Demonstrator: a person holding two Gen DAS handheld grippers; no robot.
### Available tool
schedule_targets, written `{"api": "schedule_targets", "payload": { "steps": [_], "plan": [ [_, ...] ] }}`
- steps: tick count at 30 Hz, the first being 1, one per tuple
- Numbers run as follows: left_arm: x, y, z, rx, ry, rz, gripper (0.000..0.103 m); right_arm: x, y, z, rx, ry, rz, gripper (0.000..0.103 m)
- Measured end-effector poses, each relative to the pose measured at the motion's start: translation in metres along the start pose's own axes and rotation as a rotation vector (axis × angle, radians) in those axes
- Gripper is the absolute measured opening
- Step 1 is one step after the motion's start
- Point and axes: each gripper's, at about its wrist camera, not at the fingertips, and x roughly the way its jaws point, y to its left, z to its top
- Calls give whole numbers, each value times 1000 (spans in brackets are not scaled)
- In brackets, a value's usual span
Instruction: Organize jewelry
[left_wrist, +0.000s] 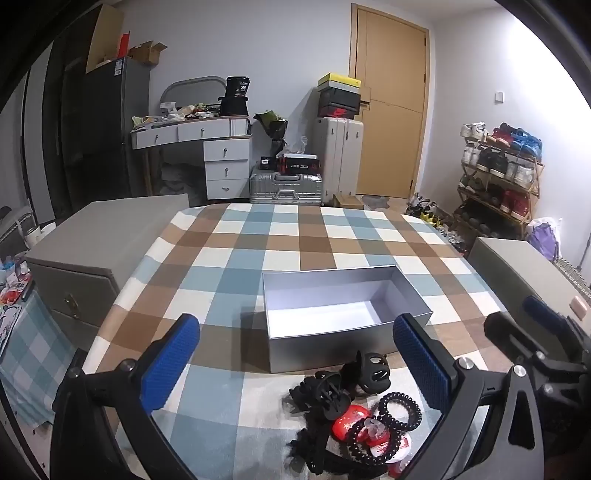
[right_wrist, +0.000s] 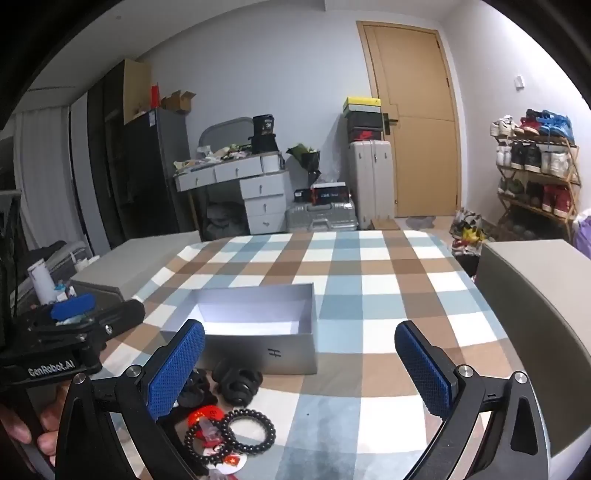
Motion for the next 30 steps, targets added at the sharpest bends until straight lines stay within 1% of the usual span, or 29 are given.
{"api": "schedule_targets", "payload": {
  "steps": [1, 2, 4, 5, 6, 7, 10, 12, 14, 15, 17, 19, 20, 23, 26, 30],
  "plan": [
    [-1, 0, 0, 1, -3, 3, 102, 1, 1, 0, -1, 3, 0, 103],
    [-2, -1, 0, 5, -6, 10, 102, 1, -2, 3, 15, -15, -10, 103],
    [-3, -4, 2, 15, 1, 1, 102, 4, -1, 4, 9, -21, -25, 103],
    [-9, -4, 2, 21, -12, 4, 102, -6, 1, 5, 2, -42, -41, 103],
    [-10, -5, 3, 21, -14, 6, 102, -6, 1, 6, 7, -46, -50, 103],
    [-11, -4, 2, 18, -19, 5, 102, -9, -2, 6, 21, -56, -64, 103],
    [-12, -5, 4, 19, -19, -1, 102, -11, -5, 8, 31, -49, -115, 103],
    [-12, -4, 5, 11, -20, 0, 102, -9, 1, 9, 18, -40, -154, 103],
    [-13, -4, 5, 11, -24, 1, 102, -13, 3, 8, 24, -62, -196, 103],
    [-13, -4, 5, 10, -25, 5, 102, -16, 4, 8, 24, -72, -200, 103],
    [-12, -4, 5, 10, -24, 6, 102, -18, 5, 9, 20, -79, -198, 103],
    [-12, -4, 4, 11, -26, 14, 102, -12, 7, 11, 1, -64, -215, 103],
    [-12, -4, 4, 10, -25, 11, 102, -12, 8, 11, -3, -61, -209, 103],
    [-12, -3, 4, 7, -26, 14, 102, -12, 7, 12, 8, -48, -148, 103],
    [-12, -3, 3, 14, -27, 18, 102, -12, 5, 11, 20, -40, -123, 103],
    [-11, -1, 3, 10, -25, 22, 102, -11, 4, 10, 31, -26, -111, 103]
  ]
}}
